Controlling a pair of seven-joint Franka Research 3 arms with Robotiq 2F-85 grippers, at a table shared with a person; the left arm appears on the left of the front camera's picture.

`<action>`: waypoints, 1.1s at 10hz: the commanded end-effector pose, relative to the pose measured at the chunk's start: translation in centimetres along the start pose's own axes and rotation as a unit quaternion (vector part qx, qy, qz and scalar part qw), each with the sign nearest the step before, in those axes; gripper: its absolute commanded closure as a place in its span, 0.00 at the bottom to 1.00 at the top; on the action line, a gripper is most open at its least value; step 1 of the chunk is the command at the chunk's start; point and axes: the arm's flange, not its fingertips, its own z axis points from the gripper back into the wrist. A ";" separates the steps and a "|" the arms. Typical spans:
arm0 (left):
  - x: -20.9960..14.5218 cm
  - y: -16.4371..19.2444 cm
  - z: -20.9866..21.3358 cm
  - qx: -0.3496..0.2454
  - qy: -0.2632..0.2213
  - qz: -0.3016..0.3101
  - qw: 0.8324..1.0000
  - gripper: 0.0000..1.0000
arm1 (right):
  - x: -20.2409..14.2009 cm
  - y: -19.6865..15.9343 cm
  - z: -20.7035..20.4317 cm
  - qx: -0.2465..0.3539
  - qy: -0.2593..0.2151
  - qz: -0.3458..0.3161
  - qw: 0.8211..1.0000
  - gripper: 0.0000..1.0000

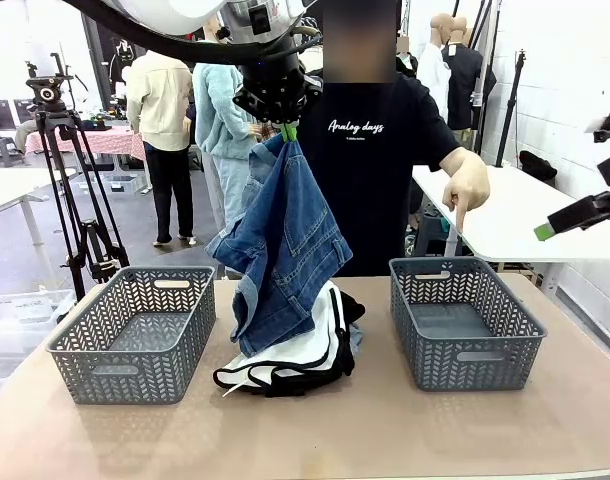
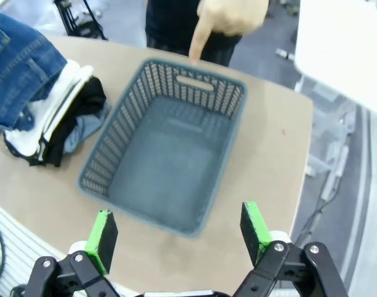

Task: Sort the tops and bottoms.
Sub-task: Sort the clothes according to human instructions.

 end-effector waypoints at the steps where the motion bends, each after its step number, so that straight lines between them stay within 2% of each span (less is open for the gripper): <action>1: 0.2 0.3 0.4 0.000 -0.005 0.002 1.000 1.00 | -1.1 0.0 -0.3 0.009 0.026 -0.013 1.000 0.00; 2: 0.2 0.3 0.4 0.000 -0.005 0.002 1.000 1.00 | -1.4 -0.8 -0.9 0.017 0.030 -0.029 0.999 0.00; 4: 0.7 -1.3 0.9 -0.018 0.000 0.000 1.000 1.00 | -0.5 -0.3 0.0 0.003 0.013 -0.008 1.000 0.00; 7: 3.9 -7.9 6.8 -0.101 -0.067 -0.033 0.992 1.00 | -0.5 -0.3 0.0 0.003 0.013 -0.008 1.000 0.00; 11: 6.4 -16.1 7.2 -0.160 -0.060 -0.096 0.981 1.00 | -0.5 -0.3 0.0 0.003 0.013 -0.008 1.000 0.00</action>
